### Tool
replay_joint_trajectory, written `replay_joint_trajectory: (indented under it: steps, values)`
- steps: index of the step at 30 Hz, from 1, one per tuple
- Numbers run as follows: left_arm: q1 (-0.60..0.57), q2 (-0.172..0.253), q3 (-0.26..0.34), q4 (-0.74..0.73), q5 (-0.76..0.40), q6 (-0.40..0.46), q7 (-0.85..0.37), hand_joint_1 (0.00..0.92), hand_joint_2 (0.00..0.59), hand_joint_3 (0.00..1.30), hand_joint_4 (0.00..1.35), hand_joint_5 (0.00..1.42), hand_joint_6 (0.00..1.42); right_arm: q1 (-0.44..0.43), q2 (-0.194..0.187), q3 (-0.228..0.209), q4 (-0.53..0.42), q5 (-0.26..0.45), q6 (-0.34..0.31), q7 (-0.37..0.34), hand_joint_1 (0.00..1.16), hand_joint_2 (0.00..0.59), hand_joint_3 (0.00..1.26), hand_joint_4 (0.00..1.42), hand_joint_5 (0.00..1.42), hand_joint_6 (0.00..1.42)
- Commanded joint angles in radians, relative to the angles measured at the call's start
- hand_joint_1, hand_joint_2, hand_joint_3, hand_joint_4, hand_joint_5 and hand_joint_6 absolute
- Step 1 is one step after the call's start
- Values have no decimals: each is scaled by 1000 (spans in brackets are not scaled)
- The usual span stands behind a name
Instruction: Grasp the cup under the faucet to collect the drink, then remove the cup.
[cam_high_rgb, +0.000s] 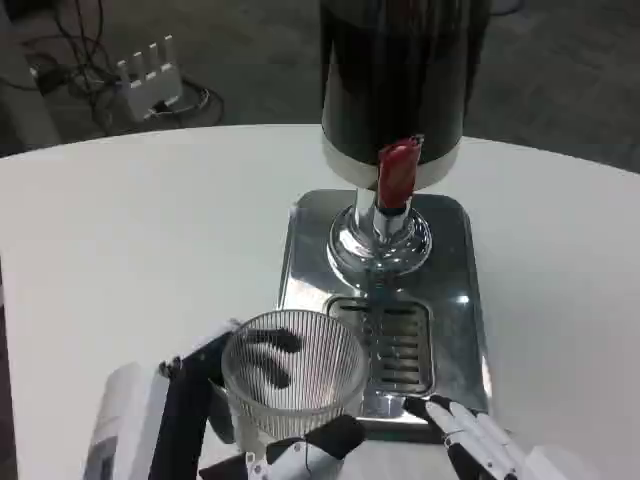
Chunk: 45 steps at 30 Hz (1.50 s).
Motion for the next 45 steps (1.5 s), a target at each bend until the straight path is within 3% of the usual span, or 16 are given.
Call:
replay_joint_trajectory:
  steps: [1,26,35,45]
  values:
    - [-2,2,-2,-22,-11,-29,13,308,111,910,1013,1146,1061,12,4,-3,-15,1,6,-3,522,480,54,0,0,0]
    - [-15,15,22,35,-18,-44,41,308,111,900,999,1147,1047,2,6,7,-4,-2,23,0,531,480,55,0,0,0]
    - [-188,58,114,175,-18,-46,91,308,111,900,999,1161,1078,19,8,-17,-18,17,30,-6,531,480,59,0,0,0]
    - [-340,105,113,379,34,-46,200,268,111,910,1013,1185,1120,19,6,-37,-10,32,32,-4,532,480,65,0,0,0]
